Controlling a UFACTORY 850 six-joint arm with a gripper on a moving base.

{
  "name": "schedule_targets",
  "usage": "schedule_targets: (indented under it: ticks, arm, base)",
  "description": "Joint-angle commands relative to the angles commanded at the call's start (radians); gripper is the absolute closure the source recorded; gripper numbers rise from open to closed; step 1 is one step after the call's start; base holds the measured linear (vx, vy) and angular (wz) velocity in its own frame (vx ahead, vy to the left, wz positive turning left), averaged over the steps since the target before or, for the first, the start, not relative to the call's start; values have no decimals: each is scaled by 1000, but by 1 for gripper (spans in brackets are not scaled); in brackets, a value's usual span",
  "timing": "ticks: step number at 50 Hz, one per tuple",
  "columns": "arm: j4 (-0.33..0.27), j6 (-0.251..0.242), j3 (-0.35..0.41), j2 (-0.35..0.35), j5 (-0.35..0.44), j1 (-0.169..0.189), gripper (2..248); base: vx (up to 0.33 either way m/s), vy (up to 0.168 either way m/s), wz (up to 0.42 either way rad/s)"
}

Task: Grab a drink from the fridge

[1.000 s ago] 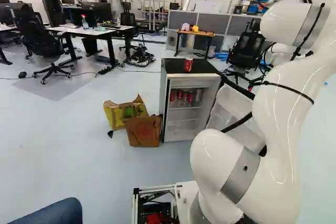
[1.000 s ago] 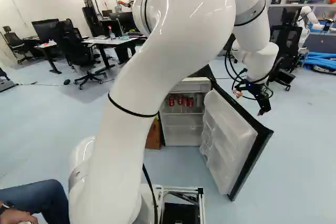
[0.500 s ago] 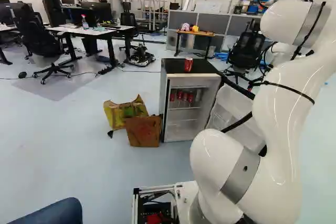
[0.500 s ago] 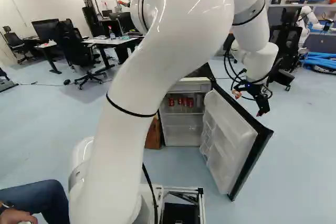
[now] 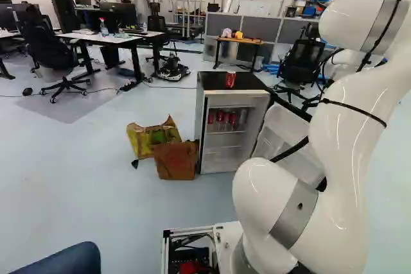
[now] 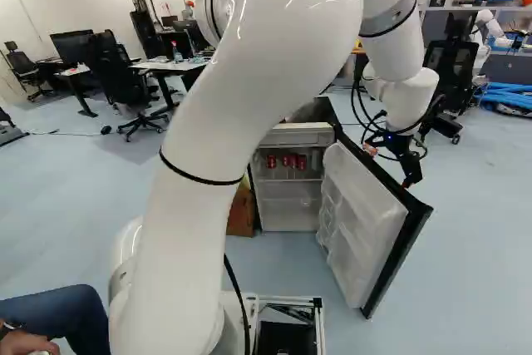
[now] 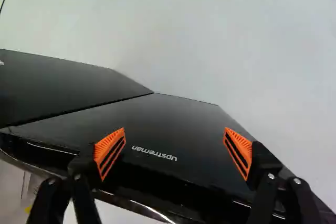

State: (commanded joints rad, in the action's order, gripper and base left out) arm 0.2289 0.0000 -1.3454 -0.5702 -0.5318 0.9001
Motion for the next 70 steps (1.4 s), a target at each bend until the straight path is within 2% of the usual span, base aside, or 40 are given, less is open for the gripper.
schedule_targets:
  ticks: [45, 70]
  arm:
    - [0, 0, 118, 81, -56, -12, 3]
    - [-16, 0, 196, 136, -60, -29, 3]
  base:
    - [0, 0, 0]
    - [0, 0, 0]
